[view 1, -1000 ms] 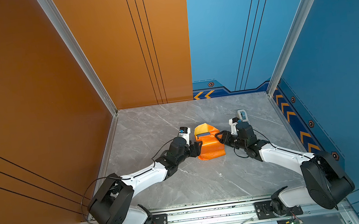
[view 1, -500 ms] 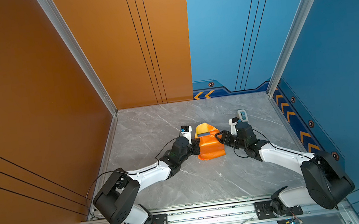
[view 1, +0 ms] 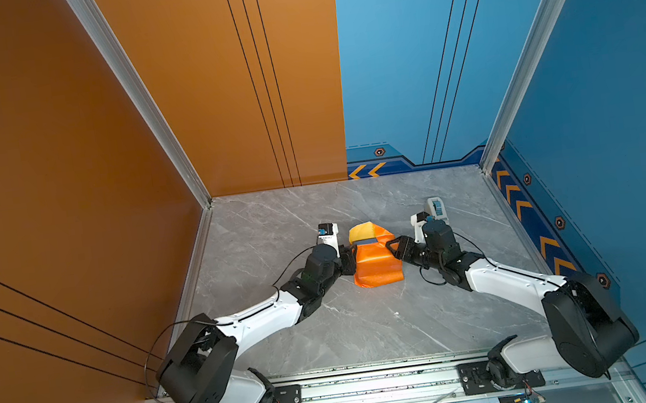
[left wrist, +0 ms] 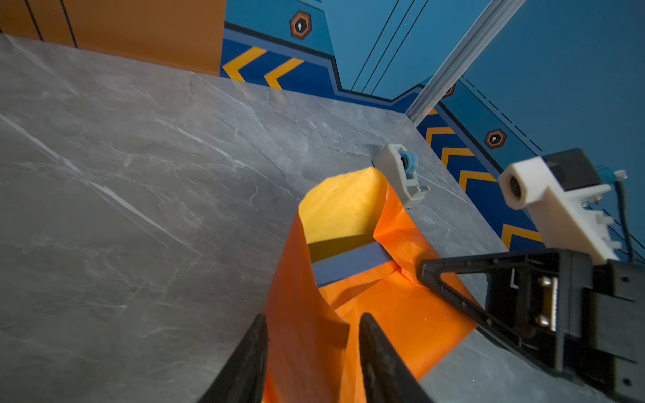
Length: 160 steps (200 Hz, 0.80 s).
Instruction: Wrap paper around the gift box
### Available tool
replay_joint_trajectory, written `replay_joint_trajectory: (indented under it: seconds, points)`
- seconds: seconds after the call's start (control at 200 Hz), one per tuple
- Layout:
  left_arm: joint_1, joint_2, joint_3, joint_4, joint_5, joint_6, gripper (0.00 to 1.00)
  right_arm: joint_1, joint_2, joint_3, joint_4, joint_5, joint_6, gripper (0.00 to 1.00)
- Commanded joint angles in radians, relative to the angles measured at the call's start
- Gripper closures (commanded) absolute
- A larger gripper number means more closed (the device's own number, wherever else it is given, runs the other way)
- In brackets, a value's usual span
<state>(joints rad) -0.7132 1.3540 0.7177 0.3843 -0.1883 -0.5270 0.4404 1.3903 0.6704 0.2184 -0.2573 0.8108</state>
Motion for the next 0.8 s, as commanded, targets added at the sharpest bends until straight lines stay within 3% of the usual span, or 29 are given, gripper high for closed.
replay_joint_trajectory:
  seconds: [0.0, 0.185, 0.466, 0.796]
  points:
    - [0.033, -0.083, -0.033, -0.087, -0.109, 0.002, 0.5, 0.021, 0.044, -0.039, -0.218, -0.001, -0.03, 0.5]
    - [0.062, -0.077, -0.057, -0.151, -0.101, -0.029, 0.49, 0.021, 0.043, -0.035, -0.22, -0.001, -0.034, 0.5]
    - [0.018, 0.072, 0.001, -0.012, 0.048, -0.037, 0.49, 0.021, 0.038, -0.036, -0.223, 0.003, -0.039, 0.5]
    - [0.006, 0.157, 0.034, 0.123, 0.126, -0.041, 0.48, 0.026, 0.027, -0.038, -0.225, 0.001, -0.043, 0.5]
